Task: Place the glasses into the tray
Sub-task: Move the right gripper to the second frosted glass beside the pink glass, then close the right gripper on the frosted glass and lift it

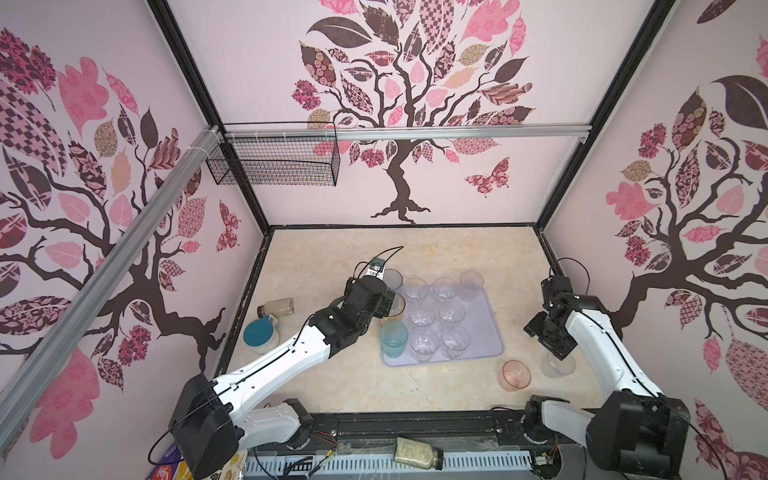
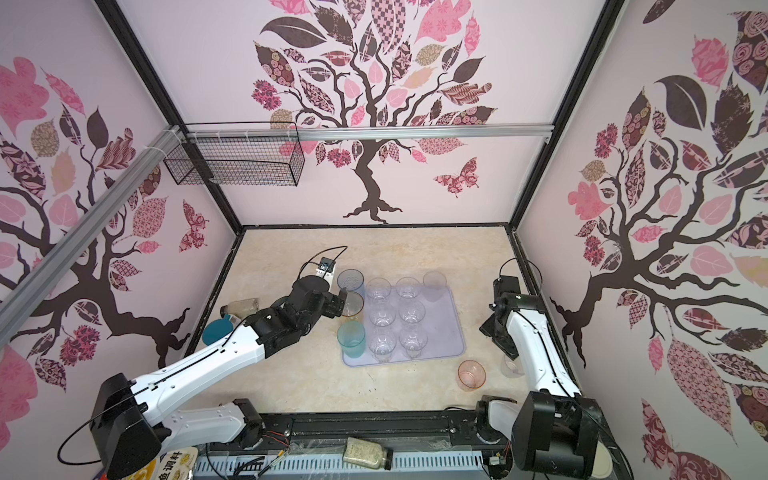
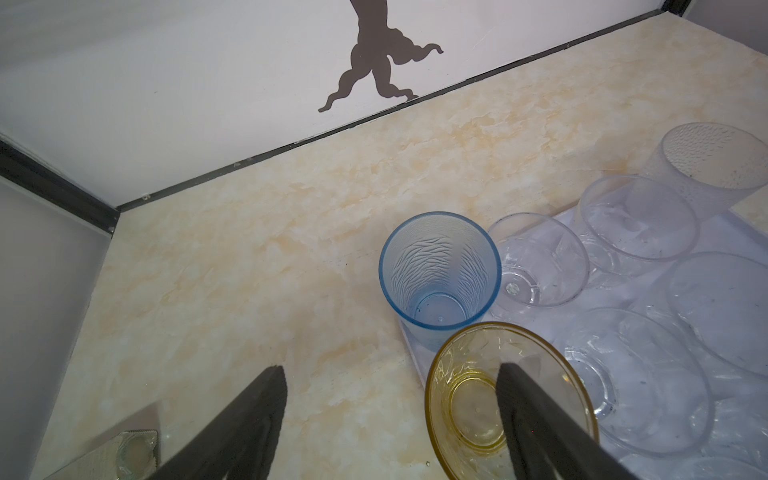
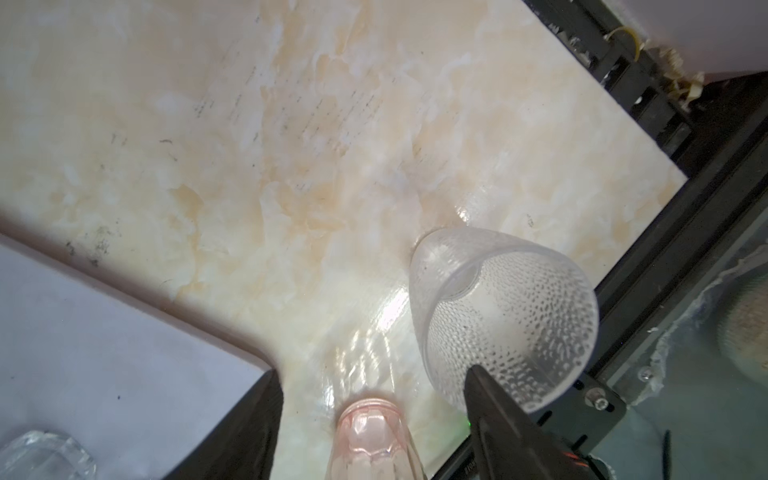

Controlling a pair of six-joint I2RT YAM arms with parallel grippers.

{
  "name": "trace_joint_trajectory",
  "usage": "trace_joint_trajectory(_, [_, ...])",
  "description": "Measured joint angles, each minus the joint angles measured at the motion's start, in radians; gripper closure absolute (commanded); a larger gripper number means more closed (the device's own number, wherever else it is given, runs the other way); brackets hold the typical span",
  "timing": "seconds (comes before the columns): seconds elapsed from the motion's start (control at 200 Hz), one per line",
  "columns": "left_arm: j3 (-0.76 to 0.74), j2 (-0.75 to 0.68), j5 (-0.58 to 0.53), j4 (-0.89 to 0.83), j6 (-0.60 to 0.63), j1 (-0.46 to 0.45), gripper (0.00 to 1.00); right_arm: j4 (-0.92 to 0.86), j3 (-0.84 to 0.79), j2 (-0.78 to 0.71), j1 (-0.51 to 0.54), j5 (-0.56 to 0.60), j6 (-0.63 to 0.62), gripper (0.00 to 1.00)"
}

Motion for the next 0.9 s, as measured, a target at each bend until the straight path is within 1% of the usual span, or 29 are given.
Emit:
trace_joint_trajectory(0.24, [-0.010, 0.000, 0.000, 0.010, 0.004, 0.000, 0.18, 0.115, -0.071, 0.038, -0.013, -0.049, -0.001, 0.55])
trace_joint_trajectory(0.3, [-0.010, 0.000, -0.004, 0.010, 0.006, 0.000, 0.18, 0.137, -0.078, 0.038, -0.013, -0.064, -0.009, 0.62])
trace_joint_trajectory(0.395, [-0.010, 0.000, -0.009, 0.009, 0.007, 0.000, 0.18, 0.172, -0.082, 0.038, -0.013, -0.094, -0.014, 0.71])
trace_joint_trajectory(0.51, [-0.010, 0.000, -0.011, 0.009, 0.007, 0.000, 0.18, 0.200, -0.082, 0.040, -0.013, -0.126, -0.019, 0.79])
trace_joint_trajectory(0.685, [-0.010, 0.001, -0.018, 0.009, 0.007, 0.000, 0.18, 0.209, -0.049, 0.063, -0.013, -0.170, -0.058, 0.93])
trace_joint_trajectory(0.745, [-0.010, 0.004, -0.019, 0.009, 0.007, 0.002, 0.18, 0.214, -0.041, 0.063, -0.013, -0.179, -0.069, 0.96])
trace_joint_trajectory(0.9, [-0.010, 0.015, -0.021, 0.006, 0.007, 0.021, 0.18, 0.218, -0.002, 0.082, 0.014, -0.195, -0.098, 0.98])
